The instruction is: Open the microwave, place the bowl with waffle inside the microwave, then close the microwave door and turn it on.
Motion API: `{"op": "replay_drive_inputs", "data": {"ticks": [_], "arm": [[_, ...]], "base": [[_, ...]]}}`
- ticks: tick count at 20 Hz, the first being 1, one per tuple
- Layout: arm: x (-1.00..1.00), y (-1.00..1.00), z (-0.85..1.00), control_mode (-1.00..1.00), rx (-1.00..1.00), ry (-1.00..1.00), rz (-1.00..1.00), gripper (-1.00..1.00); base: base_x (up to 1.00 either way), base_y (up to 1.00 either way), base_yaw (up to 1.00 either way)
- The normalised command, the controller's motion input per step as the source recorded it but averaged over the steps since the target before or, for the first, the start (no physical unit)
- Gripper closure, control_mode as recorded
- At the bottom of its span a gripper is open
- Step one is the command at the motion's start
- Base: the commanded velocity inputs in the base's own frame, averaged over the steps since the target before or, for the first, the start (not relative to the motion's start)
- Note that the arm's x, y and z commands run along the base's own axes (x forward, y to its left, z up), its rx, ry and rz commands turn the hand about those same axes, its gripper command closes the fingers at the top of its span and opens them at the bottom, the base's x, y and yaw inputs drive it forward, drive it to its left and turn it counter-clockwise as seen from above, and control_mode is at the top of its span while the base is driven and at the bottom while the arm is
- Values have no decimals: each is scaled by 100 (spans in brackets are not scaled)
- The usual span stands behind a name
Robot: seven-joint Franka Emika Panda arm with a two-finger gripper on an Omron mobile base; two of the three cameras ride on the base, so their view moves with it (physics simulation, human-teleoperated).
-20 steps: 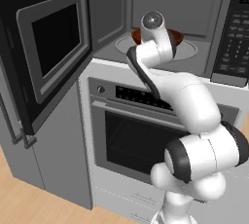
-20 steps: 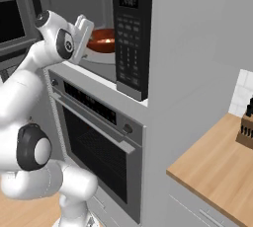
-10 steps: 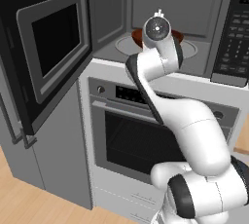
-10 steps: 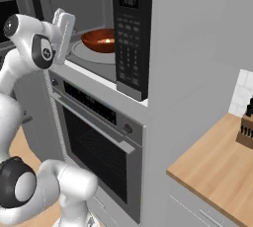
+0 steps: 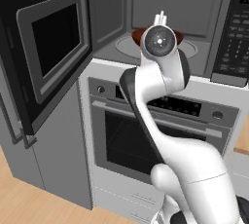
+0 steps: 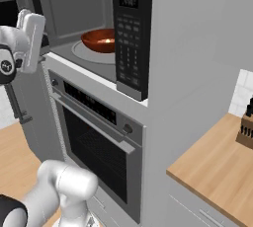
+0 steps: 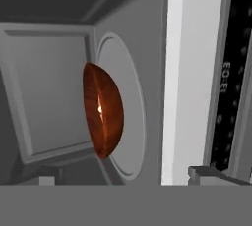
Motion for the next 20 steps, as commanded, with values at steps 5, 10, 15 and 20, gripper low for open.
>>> {"op": "replay_drive_inputs", "data": {"ticks": [5,10,15,20], "arm": [[-100,34,17,-100,0,-9,0,-100],[-100,37,4,-100,0,-13,0,-100],[-100,45,0,-100,0,-19,0,-100],[-100,54,0,-100,-3,-22,0,-100]], "base": [[0,0,0],[0,0,0],[0,0,0],[0,0,0]]}}
